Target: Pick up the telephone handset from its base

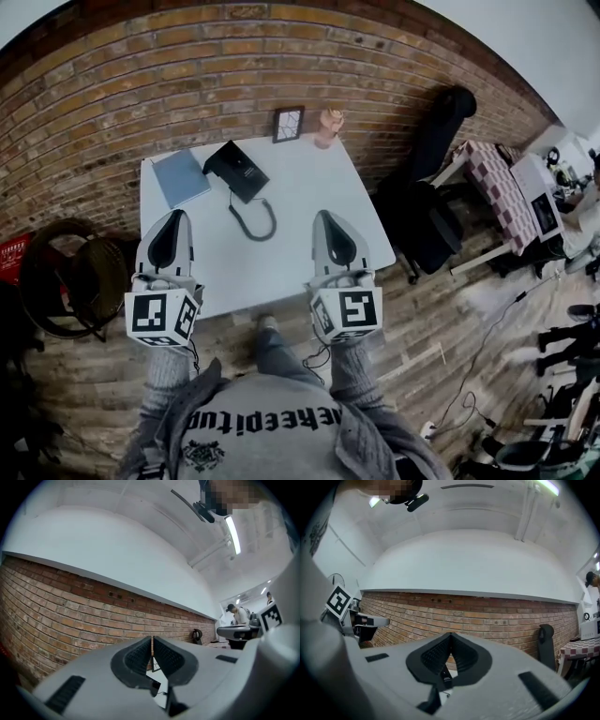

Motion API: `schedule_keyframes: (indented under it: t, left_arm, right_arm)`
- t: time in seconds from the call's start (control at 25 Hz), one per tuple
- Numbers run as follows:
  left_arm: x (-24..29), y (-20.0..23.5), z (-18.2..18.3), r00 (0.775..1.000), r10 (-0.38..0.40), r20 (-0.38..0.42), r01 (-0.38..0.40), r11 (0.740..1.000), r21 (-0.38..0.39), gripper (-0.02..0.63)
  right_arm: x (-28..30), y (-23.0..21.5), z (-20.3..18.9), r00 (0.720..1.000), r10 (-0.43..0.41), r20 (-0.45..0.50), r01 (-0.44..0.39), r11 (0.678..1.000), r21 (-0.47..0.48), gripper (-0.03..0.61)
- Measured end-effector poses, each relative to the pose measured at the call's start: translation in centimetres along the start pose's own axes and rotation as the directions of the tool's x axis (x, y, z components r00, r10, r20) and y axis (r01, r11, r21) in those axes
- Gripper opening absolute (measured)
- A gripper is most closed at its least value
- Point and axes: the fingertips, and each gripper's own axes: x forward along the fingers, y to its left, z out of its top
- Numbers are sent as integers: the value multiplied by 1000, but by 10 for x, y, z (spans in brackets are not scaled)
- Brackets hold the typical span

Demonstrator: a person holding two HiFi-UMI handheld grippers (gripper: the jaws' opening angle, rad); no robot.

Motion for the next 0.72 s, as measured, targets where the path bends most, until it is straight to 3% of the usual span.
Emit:
schedule_keyframes:
  t: [0.72]
  left_arm:
    - [132, 11, -15, 993, 115, 19, -115, 993, 5, 15]
  right_arm:
    - [134, -77, -18, 992, 122, 30, -122, 993, 2, 5]
